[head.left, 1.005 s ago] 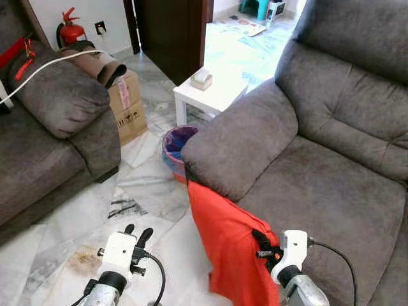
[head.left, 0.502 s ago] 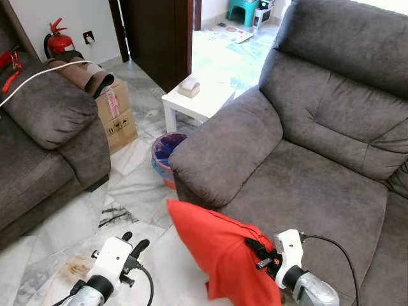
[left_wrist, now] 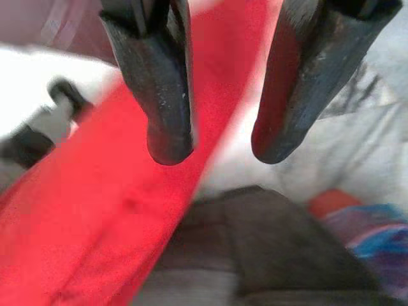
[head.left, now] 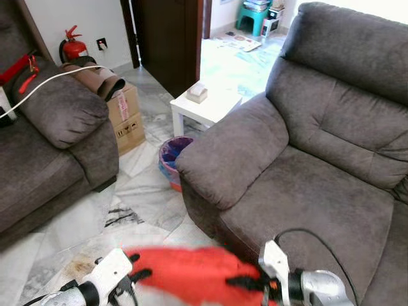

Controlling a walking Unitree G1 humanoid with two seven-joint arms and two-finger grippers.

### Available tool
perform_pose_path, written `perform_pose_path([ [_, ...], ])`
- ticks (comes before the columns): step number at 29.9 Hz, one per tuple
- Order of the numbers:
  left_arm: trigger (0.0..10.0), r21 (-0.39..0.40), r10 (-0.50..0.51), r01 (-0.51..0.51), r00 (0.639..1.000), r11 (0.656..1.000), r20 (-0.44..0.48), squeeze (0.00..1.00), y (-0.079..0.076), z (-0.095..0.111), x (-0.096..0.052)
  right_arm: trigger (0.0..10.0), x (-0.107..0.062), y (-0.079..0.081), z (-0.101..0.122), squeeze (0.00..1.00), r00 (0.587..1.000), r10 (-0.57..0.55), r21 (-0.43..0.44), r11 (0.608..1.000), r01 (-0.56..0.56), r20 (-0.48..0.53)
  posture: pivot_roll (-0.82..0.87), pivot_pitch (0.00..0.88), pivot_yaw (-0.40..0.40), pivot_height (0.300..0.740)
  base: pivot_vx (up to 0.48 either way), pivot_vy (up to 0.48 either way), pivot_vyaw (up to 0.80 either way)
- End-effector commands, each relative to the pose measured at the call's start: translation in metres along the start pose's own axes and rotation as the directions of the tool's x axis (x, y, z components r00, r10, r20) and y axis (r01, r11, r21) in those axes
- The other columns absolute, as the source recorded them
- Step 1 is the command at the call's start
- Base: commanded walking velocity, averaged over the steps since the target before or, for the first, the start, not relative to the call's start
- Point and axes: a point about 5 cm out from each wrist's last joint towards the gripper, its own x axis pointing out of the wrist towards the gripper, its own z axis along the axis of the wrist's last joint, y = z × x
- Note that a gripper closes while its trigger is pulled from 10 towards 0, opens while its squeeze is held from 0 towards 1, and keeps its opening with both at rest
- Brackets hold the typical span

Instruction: Move the pillow to the sofa from floor

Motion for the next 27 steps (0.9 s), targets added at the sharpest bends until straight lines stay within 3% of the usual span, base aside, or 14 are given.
perform_pose_path([
  [1, 10.0, 0.027, -0.098, 0.098, 0.995, 0.995, 0.001, 1.0, -0.008, 0.005, -0.002, 10.0, 0.001, 0.002, 0.013, 0.0, 0.998, 0.056, -0.063, 0.997, -0.054, 0.026, 0.1, 0.122, -0.04, 0.74, 0.0, 0.0, 0.0],
  [3, 10.0, 0.041, -0.194, 0.194, 0.981, 0.98, -0.008, 1.0, -0.012, 0.012, -0.006, 10.0, 0.004, 0.005, 0.014, 0.0, 0.997, 0.069, -0.058, 0.996, -0.067, 0.027, 0.11, 0.118, -0.04, 0.74, 0.0, 0.0, 0.0],
  [5, 10.0, 0.061, -0.228, 0.229, 0.973, 0.971, -0.022, 1.0, -0.013, 0.014, -0.008, 10.0, 0.005, 0.006, 0.014, 0.0, 0.997, 0.078, -0.056, 0.996, -0.076, 0.028, 0.11, 0.118, -0.04, 0.74, 0.0, 0.0, 0.0],
  [7, 10.0, 0.144, -0.285, 0.297, 0.954, 0.944, -0.095, 1.0, -0.015, 0.008, -0.012, 10.0, 0.008, 0.011, 0.016, 0.0, 0.993, 0.109, -0.062, 0.992, -0.107, 0.034, 0.11, 0.113, -0.037, 0.74, 0.0, 0.0, 0.0],
  [13, 10.0, 0.216, -0.318, 0.353, 0.931, 0.91, -0.18, 1.0, -0.013, -0.003, -0.015, 10.0, 0.007, 0.014, 0.024, 0.0, 0.988, 0.145, -0.084, 0.987, -0.14, 0.049, 0.11, 0.105, -0.035, 0.74, 0.0, 0.0, 0.0],
  [24, 10.0, 0.245, -0.378, 0.438, 0.89, 0.865, -0.253, 1.0, -0.011, -0.014, -0.027, 10.0, 0.001, 0.024, 0.031, 0.0, 0.973, 0.231, -0.108, 0.967, -0.229, 0.008, 0.1, 0.114, -0.035, 0.74, 0.0, 0.0, 0.0],
  [27, 10.0, 0.236, -0.407, 0.467, 0.875, 0.852, -0.262, 1.0, -0.017, -0.018, -0.027, 10.0, 0.0, 0.027, 0.034, 0.0, 0.969, 0.249, -0.117, 0.962, -0.246, 0.008, 0.09, 0.119, -0.036, 0.74, 0.0, 0.0, 0.0],
])
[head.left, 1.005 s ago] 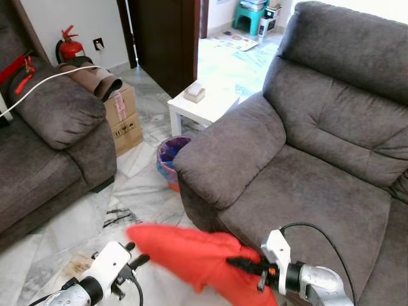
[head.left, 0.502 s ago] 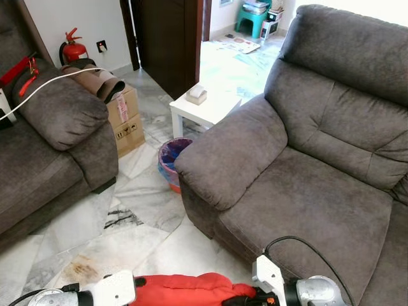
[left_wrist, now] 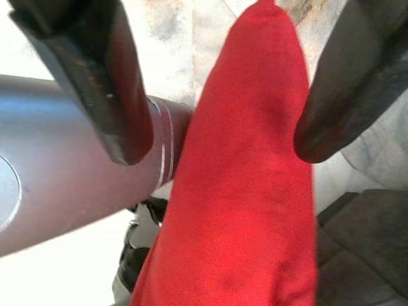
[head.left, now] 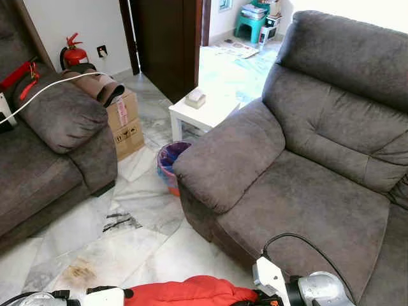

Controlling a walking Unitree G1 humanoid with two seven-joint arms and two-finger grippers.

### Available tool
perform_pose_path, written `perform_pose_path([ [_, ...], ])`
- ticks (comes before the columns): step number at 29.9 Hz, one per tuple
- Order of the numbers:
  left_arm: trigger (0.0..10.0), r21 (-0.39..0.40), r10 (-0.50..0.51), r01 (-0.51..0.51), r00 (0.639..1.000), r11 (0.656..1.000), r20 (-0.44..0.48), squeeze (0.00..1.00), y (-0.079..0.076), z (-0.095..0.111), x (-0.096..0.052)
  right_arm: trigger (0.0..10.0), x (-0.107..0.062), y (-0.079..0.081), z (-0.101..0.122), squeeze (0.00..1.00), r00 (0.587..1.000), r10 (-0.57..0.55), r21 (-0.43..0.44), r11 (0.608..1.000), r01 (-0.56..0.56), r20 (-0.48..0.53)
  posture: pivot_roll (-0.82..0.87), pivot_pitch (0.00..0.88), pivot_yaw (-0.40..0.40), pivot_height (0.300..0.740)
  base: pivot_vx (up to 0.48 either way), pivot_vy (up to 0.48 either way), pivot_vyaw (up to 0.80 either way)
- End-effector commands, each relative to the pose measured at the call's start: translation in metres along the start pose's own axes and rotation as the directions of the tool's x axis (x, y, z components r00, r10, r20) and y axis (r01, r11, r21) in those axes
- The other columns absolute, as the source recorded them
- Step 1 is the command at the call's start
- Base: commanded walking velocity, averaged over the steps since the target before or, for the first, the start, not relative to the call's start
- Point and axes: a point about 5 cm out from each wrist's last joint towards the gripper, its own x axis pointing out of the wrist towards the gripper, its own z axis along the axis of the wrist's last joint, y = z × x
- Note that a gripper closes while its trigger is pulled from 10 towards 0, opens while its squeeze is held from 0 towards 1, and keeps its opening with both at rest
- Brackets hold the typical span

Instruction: Move the pillow to the sofa from floor

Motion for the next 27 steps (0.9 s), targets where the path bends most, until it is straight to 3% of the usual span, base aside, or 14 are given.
perform_pose_path([
  [1, 10.0, 0.002, -0.05, 0.05, 0.998, 0.999, -0.023, 1.0, -0.009, -0.006, 0.002, 10.0, 0.002, 0.004, 0.017, 0.0, 0.997, 0.056, -0.065, 0.996, -0.052, 0.06, 0.09, 0.119, -0.036, 0.74, 0.0, 0.0, 0.0],
  [9, 10.0, 0.089, -0.043, 0.05, 0.996, 0.995, -0.083, 1.0, -0.017, -0.02, 0.011, 10.0, -0.001, 0.012, 0.026, 0.0, 0.995, 0.081, -0.088, 0.993, -0.076, 0.064, 0.08, 0.122, -0.038, 0.74, 0.0, 0.0, 0.0],
  [14, 10.0, 0.113, 0.06, -0.055, 0.997, 0.992, -0.042, 1.0, -0.002, -0.012, 0.006, 10.0, -0.002, 0.019, 0.024, 0.0, 0.994, 0.093, -0.078, 0.993, -0.088, 0.063, 0.08, 0.125, -0.04, 0.74, 0.0, 0.0, 0.0],
  [19, 10.0, 0.128, 0.132, -0.129, 0.991, 0.983, -0.014, 1.0, 0.007, -0.01, 0.001, 10.0, -0.003, 0.022, 0.024, 0.0, 0.994, 0.089, -0.067, 0.994, -0.085, 0.056, 0.07, 0.127, -0.041, 0.74, 0.0, 0.0, 0.0],
  [27, 10.0, 0.089, 0.152, -0.151, 0.988, 0.985, -0.008, 1.0, 0.004, -0.012, -0.004, 10.0, -0.005, 0.022, 0.025, 0.0, 0.995, 0.088, -0.064, 0.994, -0.085, 0.051, 0.07, 0.132, -0.045, 0.74, 0.0, 0.0, 0.0],
])
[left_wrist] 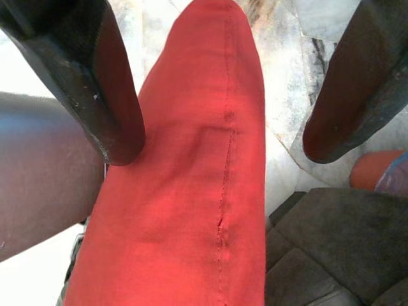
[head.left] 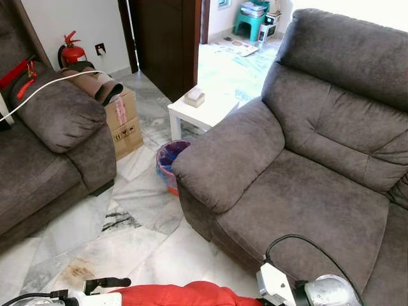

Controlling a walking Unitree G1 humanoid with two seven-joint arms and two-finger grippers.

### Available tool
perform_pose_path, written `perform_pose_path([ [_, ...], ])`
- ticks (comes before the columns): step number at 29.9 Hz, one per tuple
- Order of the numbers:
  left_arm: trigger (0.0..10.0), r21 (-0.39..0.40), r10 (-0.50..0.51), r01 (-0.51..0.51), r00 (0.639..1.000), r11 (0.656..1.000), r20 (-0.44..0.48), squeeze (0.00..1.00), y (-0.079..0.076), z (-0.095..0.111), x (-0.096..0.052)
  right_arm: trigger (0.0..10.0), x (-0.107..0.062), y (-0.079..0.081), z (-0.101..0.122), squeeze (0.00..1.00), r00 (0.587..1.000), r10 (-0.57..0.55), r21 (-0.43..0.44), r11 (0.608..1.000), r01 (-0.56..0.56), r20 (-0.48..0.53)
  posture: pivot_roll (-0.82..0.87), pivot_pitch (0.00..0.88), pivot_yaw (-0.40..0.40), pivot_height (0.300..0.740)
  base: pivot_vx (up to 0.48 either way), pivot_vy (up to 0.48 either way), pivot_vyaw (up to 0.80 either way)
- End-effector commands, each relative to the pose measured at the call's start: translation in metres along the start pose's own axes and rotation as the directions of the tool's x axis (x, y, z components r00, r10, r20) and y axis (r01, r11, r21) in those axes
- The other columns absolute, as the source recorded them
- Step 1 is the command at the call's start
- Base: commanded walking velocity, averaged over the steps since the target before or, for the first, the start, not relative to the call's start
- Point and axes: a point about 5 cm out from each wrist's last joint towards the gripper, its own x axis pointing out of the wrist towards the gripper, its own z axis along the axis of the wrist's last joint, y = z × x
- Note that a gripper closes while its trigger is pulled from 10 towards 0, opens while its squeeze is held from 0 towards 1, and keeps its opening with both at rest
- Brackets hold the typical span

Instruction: Move the pillow to the sofa from floor

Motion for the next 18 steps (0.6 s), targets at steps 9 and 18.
perform_pose_path([
  [9, 10.0, -0.044, -0.044, 0.043, 0.998, 0.998, -0.039, 1.0, -0.019, -0.015, 0.005, 10.0, 0.001, 0.006, 0.024, 0.0, 0.996, 0.068, -0.091, 0.994, -0.062, 0.063, 0.07, 0.128, -0.048, 0.74, 0.0, 0.0, 0.0],
  [18, 10.0, -0.011, 0.026, -0.027, 0.997, 1.0, -0.069, 1.0, -0.014, -0.021, 0.009, 10.0, -0.001, 0.013, 0.03, 0.0, 0.994, 0.091, -0.107, 0.991, -0.084, 0.065, 0.07, 0.125, -0.054, 0.74, 0.0, 0.0, 0.0],
])
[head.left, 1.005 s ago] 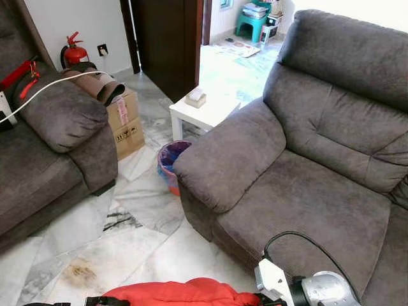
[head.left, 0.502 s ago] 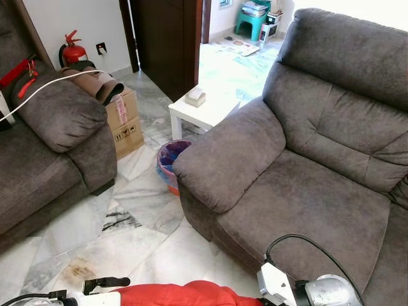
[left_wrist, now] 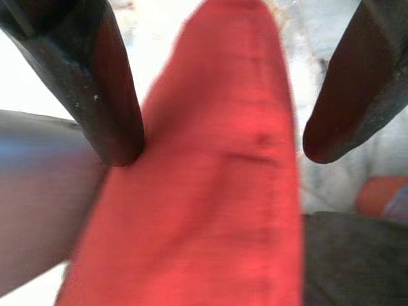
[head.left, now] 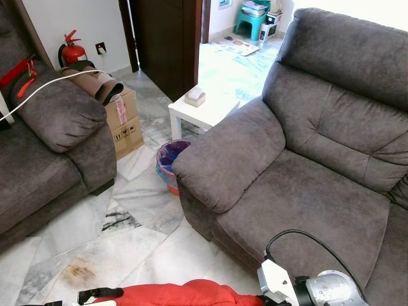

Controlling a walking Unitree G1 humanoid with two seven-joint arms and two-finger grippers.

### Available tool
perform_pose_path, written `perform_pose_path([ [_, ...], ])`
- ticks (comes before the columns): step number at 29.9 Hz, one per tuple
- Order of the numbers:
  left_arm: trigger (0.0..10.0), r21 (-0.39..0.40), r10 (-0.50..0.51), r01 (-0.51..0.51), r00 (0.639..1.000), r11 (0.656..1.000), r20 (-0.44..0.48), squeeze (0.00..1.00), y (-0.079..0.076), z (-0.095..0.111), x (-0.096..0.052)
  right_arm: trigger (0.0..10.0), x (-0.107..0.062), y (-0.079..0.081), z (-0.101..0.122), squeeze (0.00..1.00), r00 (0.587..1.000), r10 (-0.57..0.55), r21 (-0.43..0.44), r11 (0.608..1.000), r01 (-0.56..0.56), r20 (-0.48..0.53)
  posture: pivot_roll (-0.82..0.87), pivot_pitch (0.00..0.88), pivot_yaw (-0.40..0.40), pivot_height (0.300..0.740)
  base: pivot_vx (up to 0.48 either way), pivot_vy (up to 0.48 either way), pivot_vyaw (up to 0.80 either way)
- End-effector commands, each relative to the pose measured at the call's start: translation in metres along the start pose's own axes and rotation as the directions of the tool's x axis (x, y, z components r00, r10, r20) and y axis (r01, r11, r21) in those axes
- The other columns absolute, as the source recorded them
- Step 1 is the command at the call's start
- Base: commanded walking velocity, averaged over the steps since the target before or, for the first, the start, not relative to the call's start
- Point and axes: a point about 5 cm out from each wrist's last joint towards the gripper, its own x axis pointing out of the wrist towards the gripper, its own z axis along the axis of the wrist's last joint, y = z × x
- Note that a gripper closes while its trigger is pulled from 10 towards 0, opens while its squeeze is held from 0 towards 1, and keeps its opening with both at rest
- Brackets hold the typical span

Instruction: Move the pillow to the sofa from floor

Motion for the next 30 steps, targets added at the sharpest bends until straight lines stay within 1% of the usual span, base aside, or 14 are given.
perform_pose_path([
  [1, 10.0, 0.009, -0.011, 0.011, 1.0, 1.0, -0.008, 1.0, -0.006, -0.002, 0.001, 10.0, 0.002, 0.007, 0.015, 0.0, 0.996, 0.065, -0.063, 0.996, -0.061, 0.059, 0.07, 0.125, -0.054, 0.74, 0.0, 0.0, 0.0],
  [4, 10.0, 0.02, 0.011, -0.011, 1.0, 1.0, -0.009, 1.0, -0.004, -0.003, 0.004, 10.0, 0.001, 0.009, 0.016, 0.0, 0.996, 0.071, -0.059, 0.996, -0.068, 0.058, 0.07, 0.123, -0.054, 0.74, 0.0, 0.0, 0.0],
  [7, 10.0, -0.015, 0.014, -0.014, 1.0, 1.0, -0.005, 1.0, -0.008, -0.004, 0.007, 10.0, 0.001, 0.011, 0.016, 0.0, 0.996, 0.072, -0.06, 0.996, -0.069, 0.051, 0.06, 0.122, -0.054, 0.74, 0.0, 0.0, 0.0],
  [8, 10.0, -0.039, -0.023, 0.023, 1.0, 0.999, 0.005, 1.0, -0.014, -0.003, 0.01, 10.0, 0.001, 0.011, 0.016, 0.0, 0.996, 0.078, -0.061, 0.995, -0.075, 0.045, 0.06, 0.122, -0.054, 0.74, 0.0, 0.0, 0.0],
  [9, 10.0, -0.039, -0.023, 0.023, 1.0, 0.999, 0.005, 1.0, -0.014, -0.003, 0.01, 10.0, 0.001, 0.011, 0.016, 0.0, 0.996, 0.078, -0.061, 0.995, -0.075, 0.045, 0.06, 0.122, -0.054, 0.74, 0.0, 0.0, 0.0],
  [10, 10.0, -0.047, -0.051, 0.052, 0.999, 0.998, 0.013, 0.0, -0.02, -0.002, 0.013, 10.0, 0.001, 0.012, 0.017, 0.0, 0.996, 0.082, -0.063, 0.995, -0.079, 0.045, 0.07, 0.121, -0.055, 0.74, 0.0, 0.0, 0.0],
  [13, 10.0, -0.051, -0.059, 0.06, 0.998, 0.997, 0.02, 0.0, -0.023, -0.001, 0.014, 10.0, 0.001, 0.013, 0.018, 0.0, 0.996, 0.082, -0.064, 0.995, -0.079, 0.044, 0.06, 0.119, -0.055, 0.74, 0.0, 0.0, 0.0],
  [15, 10.0, -0.076, -0.069, 0.071, 0.997, 0.995, 0.024, 0.0, -0.027, -0.004, 0.016, 10.0, 0.0, 0.012, 0.02, 0.0, 0.996, 0.078, -0.073, 0.995, -0.075, 0.044, 0.06, 0.118, -0.054, 0.74, 0.0, 0.0, 0.0],
  [17, 10.0, -0.084, -0.083, 0.085, 0.996, 0.993, 0.019, 0.0, -0.029, -0.005, 0.016, 10.0, -0.001, 0.012, 0.02, 0.0, 0.996, 0.078, -0.074, 0.994, -0.075, 0.044, 0.06, 0.116, -0.054, 0.74, 0.0, 0.0, 0.0],
  [20, 10.0, -0.091, -0.124, 0.124, 0.992, 0.988, -0.001, 0.0, -0.033, -0.007, 0.016, 10.0, -0.001, 0.012, 0.022, 0.0, 0.996, 0.077, -0.079, 0.994, -0.073, 0.045, 0.06, 0.114, -0.055, 0.74, 0.0, 0.0, 0.0],
  [21, 10.0, -0.08, -0.142, 0.14, 0.99, 0.987, -0.014, 0.0, -0.036, -0.008, 0.016, 10.0, -0.001, 0.012, 0.022, 0.0, 0.996, 0.078, -0.079, 0.994, -0.075, 0.044, 0.06, 0.115, -0.055, 0.74, 0.0, 0.0, 0.0],
  [25, 10.0, -0.089, -0.156, 0.152, 0.987, 0.984, -0.042, 0.0, -0.039, -0.013, 0.015, 10.0, -0.001, 0.012, 0.023, 0.0, 0.996, 0.079, -0.083, 0.994, -0.075, 0.045, 0.06, 0.117, -0.056, 0.74, 0.0, 0.0, 0.0],
  [28, 10.0, -0.065, -0.119, 0.114, 0.99, 0.991, -0.079, 0.0, -0.037, -0.018, 0.016, 10.0, -0.001, 0.013, 0.025, 0.0, 0.996, 0.081, -0.084, 0.994, -0.077, 0.048, 0.06, 0.12, -0.057, 0.74, 0.0, 0.0, 0.0],
  [30, 10.0, -0.039, -0.046, 0.043, 0.995, 0.998, -0.091, 0.0, -0.029, -0.02, 0.018, 10.0, -0.002, 0.013, 0.025, 0.0, 0.995, 0.081, -0.085, 0.993, -0.077, 0.049, 0.06, 0.12, -0.058, 0.74, 0.0, 0.0, 0.0],
])
